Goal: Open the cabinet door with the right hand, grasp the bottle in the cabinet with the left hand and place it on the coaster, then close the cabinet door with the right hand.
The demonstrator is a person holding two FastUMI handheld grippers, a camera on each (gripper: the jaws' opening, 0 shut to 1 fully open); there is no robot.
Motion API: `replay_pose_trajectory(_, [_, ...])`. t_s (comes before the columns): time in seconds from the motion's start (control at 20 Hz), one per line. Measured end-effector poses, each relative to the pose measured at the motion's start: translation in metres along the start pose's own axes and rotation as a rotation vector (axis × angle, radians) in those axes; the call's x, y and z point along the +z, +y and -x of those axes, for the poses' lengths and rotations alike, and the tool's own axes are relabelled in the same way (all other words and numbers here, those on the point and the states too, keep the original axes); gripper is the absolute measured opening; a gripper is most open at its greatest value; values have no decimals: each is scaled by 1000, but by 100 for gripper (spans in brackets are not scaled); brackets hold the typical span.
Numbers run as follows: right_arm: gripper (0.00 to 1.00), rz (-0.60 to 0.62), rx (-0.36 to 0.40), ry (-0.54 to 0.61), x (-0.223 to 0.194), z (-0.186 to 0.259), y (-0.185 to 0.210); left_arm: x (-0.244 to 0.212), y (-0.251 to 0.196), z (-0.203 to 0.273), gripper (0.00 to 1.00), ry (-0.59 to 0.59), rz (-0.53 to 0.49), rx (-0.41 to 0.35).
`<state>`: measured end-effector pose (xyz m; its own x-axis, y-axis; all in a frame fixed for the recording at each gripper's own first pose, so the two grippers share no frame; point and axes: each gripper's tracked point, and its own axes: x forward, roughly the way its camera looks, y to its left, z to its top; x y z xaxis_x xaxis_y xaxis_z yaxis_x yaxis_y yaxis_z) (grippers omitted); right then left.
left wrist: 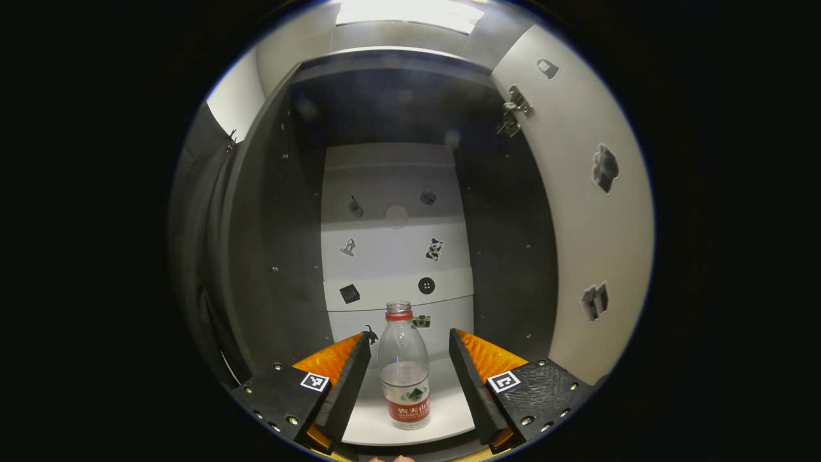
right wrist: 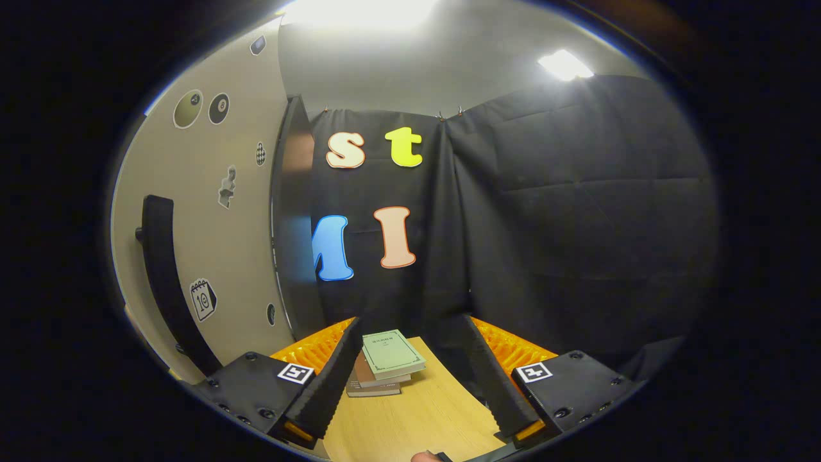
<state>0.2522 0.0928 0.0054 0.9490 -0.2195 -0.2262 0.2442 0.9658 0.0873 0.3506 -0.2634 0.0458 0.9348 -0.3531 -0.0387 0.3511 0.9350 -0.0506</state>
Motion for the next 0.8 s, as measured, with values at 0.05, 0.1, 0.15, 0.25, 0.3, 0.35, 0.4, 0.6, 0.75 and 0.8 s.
replay_pose_trajectory(0.05, [98, -4, -13, 4, -1, 0, -1, -5, 1, -6, 71, 8, 1, 0])
replay_pose_trajectory(0.1, [98, -8, -23, 8, -5, -1, -1, -8, 2, -13, 71, 14, -2, -4])
replay_pose_trajectory(0.15, [98, -12, -32, 12, -6, 1, -1, -12, 1, -17, 71, 19, -9, -5])
replay_pose_trajectory(0.25, [98, -13, -47, 22, -9, 3, -2, -18, 2, -27, 71, 30, -26, -1])
replay_pose_trajectory(0.3, [98, -10, -51, 25, -10, 3, -3, -22, 2, -31, 71, 37, -29, 1])
replay_pose_trajectory(0.35, [94, -5, -55, 25, -11, 3, -3, -27, 2, -34, 71, 45, -26, 2])
replay_pose_trajectory(0.4, [99, 0, -59, 24, -11, 3, -3, -31, 1, -38, 71, 55, -20, 4])
replay_pose_trajectory(0.6, [98, 2, -58, 17, -7, 3, -7, -39, 1, -41, 71, 69, 8, 11])
replay_pose_trajectory(0.75, [94, -4, -43, 21, -7, 2, -9, -28, 6, -26, 63, 52, 21, 21])
replay_pose_trajectory(0.8, [99, -8, -35, 22, -7, 2, -10, -22, 9, -20, 63, 37, 23, 31])
